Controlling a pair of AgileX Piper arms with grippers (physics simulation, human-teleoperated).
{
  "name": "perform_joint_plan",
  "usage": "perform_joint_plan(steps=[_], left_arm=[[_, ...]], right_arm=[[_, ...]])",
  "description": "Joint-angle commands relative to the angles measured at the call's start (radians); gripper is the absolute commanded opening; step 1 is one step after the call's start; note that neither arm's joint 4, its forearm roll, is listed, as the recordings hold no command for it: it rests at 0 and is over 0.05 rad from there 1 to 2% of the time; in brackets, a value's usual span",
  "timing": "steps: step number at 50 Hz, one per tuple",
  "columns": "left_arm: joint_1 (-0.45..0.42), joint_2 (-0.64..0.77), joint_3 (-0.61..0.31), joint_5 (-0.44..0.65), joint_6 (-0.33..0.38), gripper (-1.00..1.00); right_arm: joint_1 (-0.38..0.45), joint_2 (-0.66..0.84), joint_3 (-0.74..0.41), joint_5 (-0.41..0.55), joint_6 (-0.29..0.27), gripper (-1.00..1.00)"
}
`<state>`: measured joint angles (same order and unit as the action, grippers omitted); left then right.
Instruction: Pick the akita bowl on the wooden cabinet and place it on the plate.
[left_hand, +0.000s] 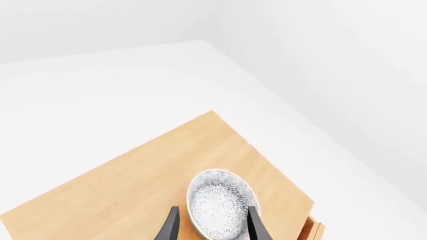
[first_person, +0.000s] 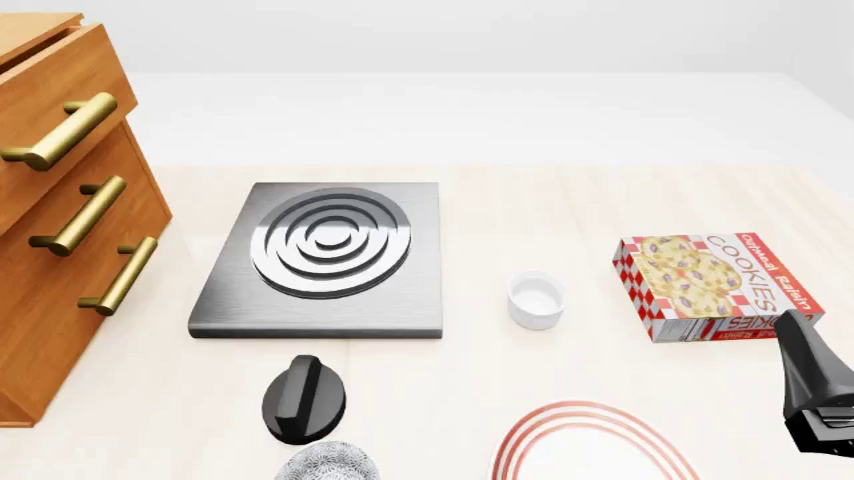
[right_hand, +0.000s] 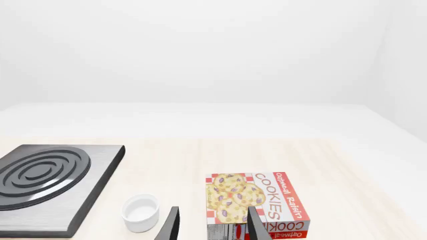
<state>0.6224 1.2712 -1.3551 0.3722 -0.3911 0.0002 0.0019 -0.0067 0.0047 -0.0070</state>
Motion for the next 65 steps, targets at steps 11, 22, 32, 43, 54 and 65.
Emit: perform_joint_plan(steps=[11,22,32,43,54,65], left_arm=[[-0.005,0.068,0.014,-0.048,0.000,1.00],[-0.019,0.085,0.037,-0.061,-0.005,1.00],[-0.023,0.100,0.037,-0.068,-0.006,1.00],[-0.030,0.116,0.038,-0.078,-0.009,1.00],[-0.030,0.131,0.047,-0.091,-0.010,1.00],[-0.033,0.141,0.059,-0.098,-0.015,1.00]], right_arm=[[0.000,0.000,0.000,0.000,0.000,1.00],[0.000,0.000,0.000,0.000,0.000,1.00],[0.000,0.000,0.000,0.000,0.000,1.00],[0.000,0.000,0.000,0.000,0.000,1.00],[0.000,0.000,0.000,0.000,0.000,1.00],[0.001,0.000,0.000,0.001,-0.001,1.00]])
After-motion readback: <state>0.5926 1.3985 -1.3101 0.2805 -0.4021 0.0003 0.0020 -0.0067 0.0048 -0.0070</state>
